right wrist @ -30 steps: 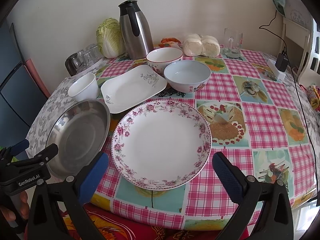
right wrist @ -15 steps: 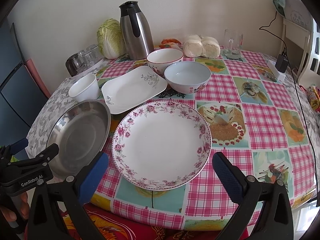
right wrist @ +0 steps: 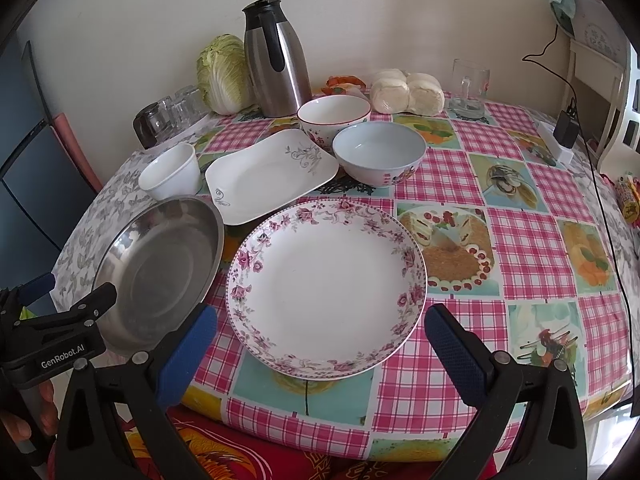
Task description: Organize plates and bowls
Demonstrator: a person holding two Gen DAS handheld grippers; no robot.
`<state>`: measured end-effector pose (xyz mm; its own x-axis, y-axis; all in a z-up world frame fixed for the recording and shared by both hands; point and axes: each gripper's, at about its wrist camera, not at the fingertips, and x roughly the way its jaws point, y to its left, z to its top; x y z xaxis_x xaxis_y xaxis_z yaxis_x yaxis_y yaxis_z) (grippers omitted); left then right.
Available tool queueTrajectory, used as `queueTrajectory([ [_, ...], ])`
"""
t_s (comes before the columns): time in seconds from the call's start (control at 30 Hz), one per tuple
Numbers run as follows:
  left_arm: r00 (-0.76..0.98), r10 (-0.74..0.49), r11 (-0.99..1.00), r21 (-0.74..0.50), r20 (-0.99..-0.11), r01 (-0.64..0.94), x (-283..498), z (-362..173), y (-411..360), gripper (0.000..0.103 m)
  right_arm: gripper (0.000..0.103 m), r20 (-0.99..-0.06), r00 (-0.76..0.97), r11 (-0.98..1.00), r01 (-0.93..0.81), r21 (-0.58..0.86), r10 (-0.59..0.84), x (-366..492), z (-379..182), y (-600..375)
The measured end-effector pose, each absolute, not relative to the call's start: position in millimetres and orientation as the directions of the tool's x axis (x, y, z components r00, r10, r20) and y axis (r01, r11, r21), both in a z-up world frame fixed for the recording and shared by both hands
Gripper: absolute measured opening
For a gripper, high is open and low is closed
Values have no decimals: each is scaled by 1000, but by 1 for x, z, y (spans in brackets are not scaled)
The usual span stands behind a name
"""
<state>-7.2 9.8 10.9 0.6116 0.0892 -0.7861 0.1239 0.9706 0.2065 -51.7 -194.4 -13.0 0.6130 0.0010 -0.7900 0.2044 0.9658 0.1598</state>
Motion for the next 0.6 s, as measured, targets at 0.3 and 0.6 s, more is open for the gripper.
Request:
queueTrajectory([
  [0.3,614,99,970,214,-783,117,-7,11,11,103,103,-791,611,966,205,160,1,-51,-14,-194],
  [0.6,612,100,970,215,-785,117,-7,11,9,103,103,-791,611,966,205,159,1,-51,-14,-194],
])
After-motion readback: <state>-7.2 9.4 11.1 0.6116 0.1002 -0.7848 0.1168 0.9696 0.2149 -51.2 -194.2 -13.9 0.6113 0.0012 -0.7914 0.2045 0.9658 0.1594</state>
